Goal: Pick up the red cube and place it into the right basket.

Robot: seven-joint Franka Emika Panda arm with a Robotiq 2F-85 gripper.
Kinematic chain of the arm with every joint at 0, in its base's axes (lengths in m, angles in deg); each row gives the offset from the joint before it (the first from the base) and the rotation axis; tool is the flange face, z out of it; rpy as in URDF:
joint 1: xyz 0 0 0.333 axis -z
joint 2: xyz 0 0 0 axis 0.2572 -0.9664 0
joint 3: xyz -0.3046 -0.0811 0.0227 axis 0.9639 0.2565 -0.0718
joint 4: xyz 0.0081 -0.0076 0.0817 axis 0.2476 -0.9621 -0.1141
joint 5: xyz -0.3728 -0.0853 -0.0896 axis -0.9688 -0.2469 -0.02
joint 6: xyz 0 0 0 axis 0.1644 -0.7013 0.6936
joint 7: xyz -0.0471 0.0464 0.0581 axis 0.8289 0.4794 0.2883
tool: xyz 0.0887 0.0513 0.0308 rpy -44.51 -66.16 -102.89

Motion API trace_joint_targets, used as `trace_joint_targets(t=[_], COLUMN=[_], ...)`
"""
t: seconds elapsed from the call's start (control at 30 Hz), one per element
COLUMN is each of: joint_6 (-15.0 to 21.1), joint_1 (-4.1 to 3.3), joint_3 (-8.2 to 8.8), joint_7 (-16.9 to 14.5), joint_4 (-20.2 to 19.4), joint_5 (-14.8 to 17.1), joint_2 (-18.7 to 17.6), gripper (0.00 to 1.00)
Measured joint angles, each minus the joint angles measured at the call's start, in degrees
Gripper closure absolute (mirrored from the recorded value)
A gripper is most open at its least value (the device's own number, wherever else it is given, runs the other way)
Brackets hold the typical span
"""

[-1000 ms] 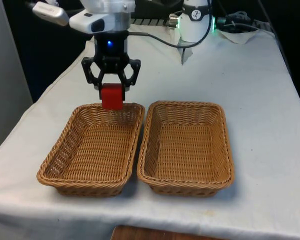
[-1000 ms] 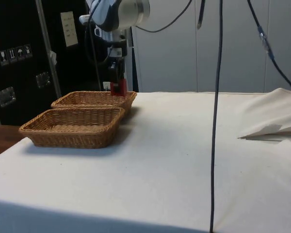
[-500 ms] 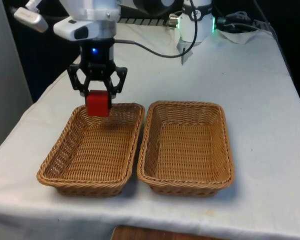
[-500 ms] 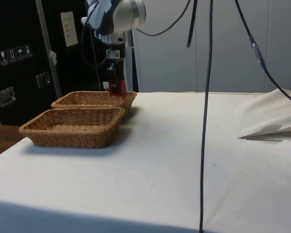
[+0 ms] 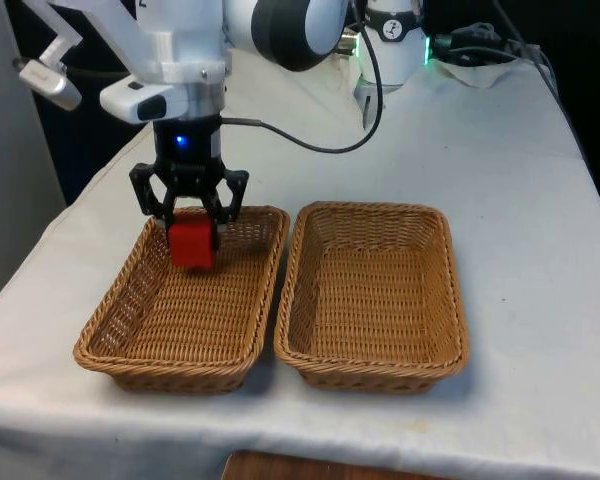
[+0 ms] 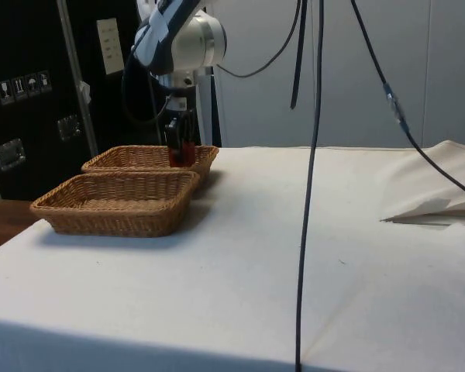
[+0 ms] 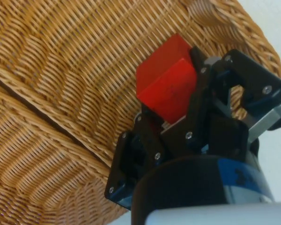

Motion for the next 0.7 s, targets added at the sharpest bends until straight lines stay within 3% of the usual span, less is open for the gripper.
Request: trace_joint_targets(t=[0.2,0.23,0.27,0.3,0.33,0.53,0.57,0.7], joint_6=[-0.1,-0.1,-0.1,-0.1,-0.1,-0.1,-0.1,-0.1], joint_1=[0.06,0.06,0.06,0.06,0.06,0.06,0.06,0.0], joint_3=[0.06,0.06,0.06,0.06,0.06,0.06,0.06,0.06], joint_7=[0.1,0.1,0.1,0.1,0.1,0.2,0.2,0.2], joint_4=[0.6,0.6,0.6,0.6,0.6,0.6,0.6,0.6], joint_5=[1.0,1.0,1.0,1.0,1.0,1.0,1.0,1.0], joint_2=[-0.7,-0.7,-0.7,-0.7,-0.7,-0.7,-0.7,-0.8], gripper=[0.96,0.9,0.73,0.63,0.63,0.05,0.0,0.0])
